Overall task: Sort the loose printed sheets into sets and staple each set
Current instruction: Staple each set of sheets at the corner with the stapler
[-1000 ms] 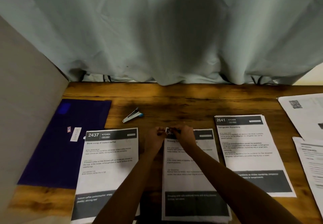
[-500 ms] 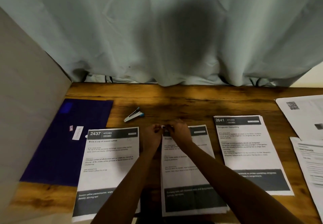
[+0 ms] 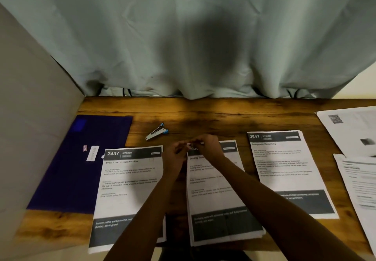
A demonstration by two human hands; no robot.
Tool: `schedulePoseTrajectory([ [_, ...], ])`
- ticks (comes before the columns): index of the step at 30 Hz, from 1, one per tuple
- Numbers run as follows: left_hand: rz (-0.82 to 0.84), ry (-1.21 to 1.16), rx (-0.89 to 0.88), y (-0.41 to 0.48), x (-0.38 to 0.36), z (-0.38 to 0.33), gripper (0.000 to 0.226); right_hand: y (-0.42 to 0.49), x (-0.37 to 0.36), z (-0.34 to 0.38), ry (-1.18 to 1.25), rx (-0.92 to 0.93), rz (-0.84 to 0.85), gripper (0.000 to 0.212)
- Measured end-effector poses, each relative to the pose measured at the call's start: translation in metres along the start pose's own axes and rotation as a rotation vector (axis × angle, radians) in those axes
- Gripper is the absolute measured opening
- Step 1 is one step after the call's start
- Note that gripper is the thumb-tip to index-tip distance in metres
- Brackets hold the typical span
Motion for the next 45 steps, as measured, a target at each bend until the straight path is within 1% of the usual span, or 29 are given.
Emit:
schedulePoseTrajectory([
  [5,-0.041,-0.085,0.008,-0.002,0.008,-0.002,0.014,-0.003,0.003,0.005,0.031,0.025,0.034,0.019],
  [8,-0.048,-0.187,0.046,-0.003,0.012,0.001,0.011,-0.004,0.006,0.002,0.068,0.02,0.046,0.018],
  [11,-0.027,-0.306,0.113,-0.004,0.014,0.009,0.012,-0.004,0.01,-0.006,0.076,0.008,0.051,0.017],
  [14,0.015,-0.356,0.101,-0.007,0.016,0.009,0.017,-0.005,0.014,-0.009,0.058,0.005,0.061,0.015],
  [17,0.021,-0.388,0.092,-0.01,0.018,0.006,0.018,-0.005,0.014,-0.007,0.053,0.017,0.062,0.015],
  [26,-0.002,-0.387,0.107,-0.011,0.025,0.013,0.016,-0.007,0.015,-0.01,0.01,0.037,0.062,0.017],
  [32,-0.043,-0.402,0.163,-0.011,0.038,0.029,0.013,-0.003,0.031,-0.036,-0.115,0.02,0.042,0.016],
  [36,-0.078,-0.395,0.193,-0.012,0.043,0.039,0.015,0.003,0.038,-0.057,-0.172,-0.038,0.023,0.014],
  [40,-0.111,-0.328,0.241,-0.011,0.041,0.048,0.018,0.017,0.036,-0.063,-0.217,-0.112,0.057,0.015],
  [43,-0.128,-0.297,0.268,-0.009,0.041,0.052,0.013,0.032,0.025,-0.056,-0.261,-0.156,0.078,0.016],
  [45,-0.125,-0.296,0.28,-0.008,0.041,0.054,0.011,0.044,0.016,-0.043,-0.265,-0.149,0.069,0.022],
])
Point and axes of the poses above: each hand's wrist, its own y-axis towards the middle knuckle, its own x-axis out of the back of the hand, z = x × y, the point moved 4 cm from there along y, towards the middle knuckle, and after that the axes turned 7 degrees about -x, right-handed, at the moved point
